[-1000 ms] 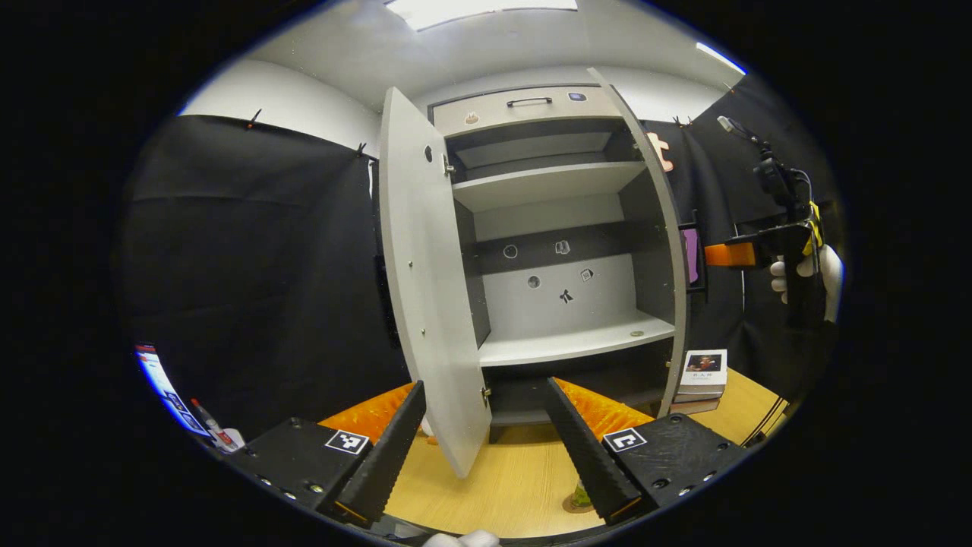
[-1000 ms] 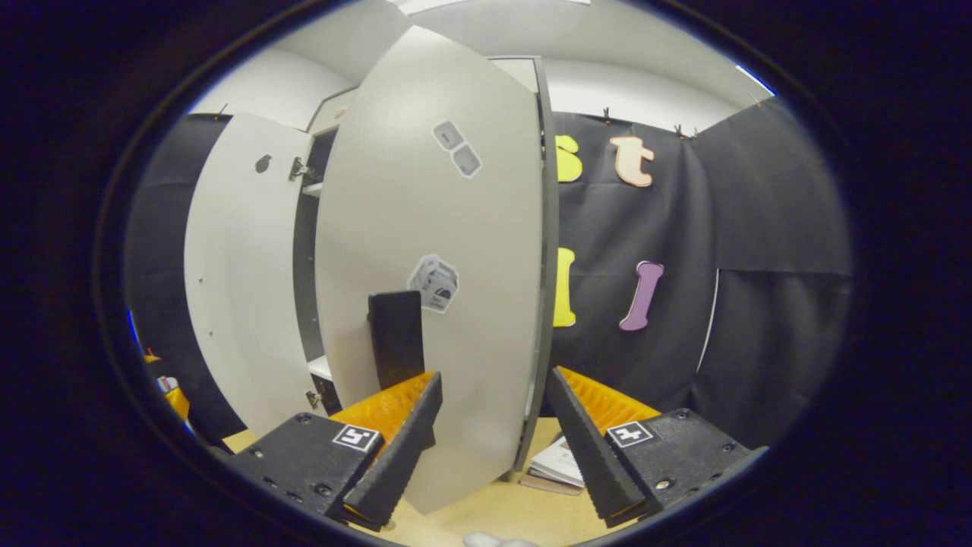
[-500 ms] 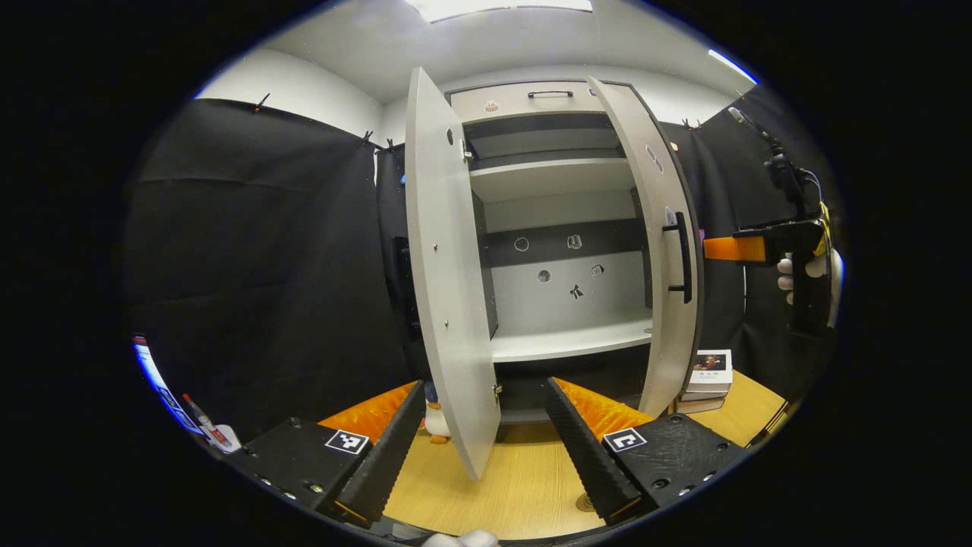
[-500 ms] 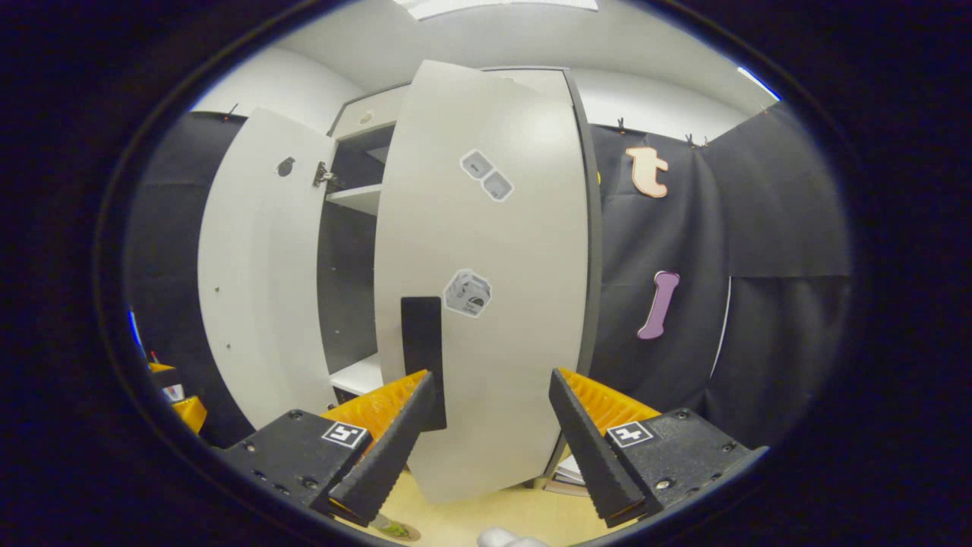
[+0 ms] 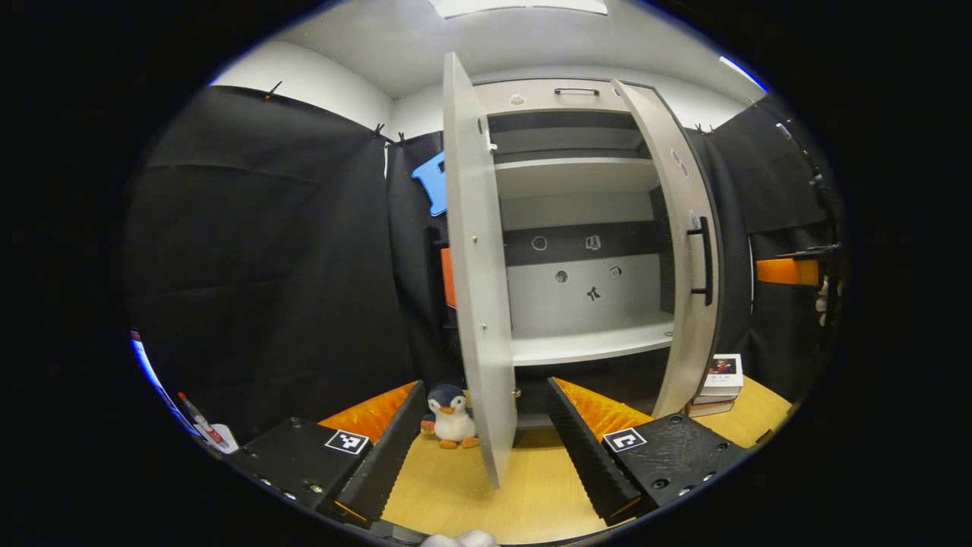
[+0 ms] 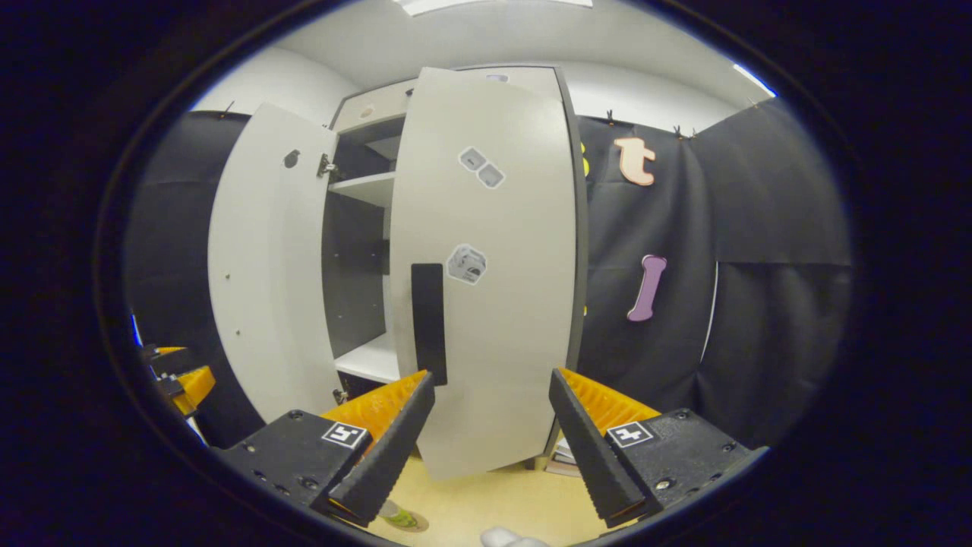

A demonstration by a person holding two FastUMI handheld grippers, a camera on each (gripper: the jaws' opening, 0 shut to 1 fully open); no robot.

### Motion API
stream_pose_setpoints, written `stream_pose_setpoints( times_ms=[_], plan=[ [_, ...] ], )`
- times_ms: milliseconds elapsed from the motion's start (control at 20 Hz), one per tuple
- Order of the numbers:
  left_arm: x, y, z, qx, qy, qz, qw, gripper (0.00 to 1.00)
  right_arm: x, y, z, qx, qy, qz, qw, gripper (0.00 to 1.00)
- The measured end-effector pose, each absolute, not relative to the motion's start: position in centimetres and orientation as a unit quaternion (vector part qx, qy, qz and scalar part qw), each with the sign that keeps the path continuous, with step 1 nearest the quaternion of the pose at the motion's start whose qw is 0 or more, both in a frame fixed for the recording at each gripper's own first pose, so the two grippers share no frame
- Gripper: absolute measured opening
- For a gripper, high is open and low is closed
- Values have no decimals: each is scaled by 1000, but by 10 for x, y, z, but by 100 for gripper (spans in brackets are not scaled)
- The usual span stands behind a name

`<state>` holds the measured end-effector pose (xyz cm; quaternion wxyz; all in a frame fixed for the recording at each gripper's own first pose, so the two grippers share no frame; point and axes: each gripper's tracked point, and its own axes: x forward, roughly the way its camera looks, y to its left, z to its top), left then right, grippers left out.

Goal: Grasp the bottle in the cabinet with the left hand and place it on the coaster, then close the right door with the right hand and the left door with the left hand.

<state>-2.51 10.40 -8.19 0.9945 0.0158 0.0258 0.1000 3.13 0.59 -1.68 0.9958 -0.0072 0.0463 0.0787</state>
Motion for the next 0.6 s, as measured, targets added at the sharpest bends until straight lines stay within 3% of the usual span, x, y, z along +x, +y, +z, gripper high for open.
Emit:
stream_pose_setpoints(
  times_ms=[600],
  plan=[
    [37, 253, -76, 32, 16, 165, 986, 96, -19, 12, -64, -3, 103, 40, 994, 100]
  ],
)
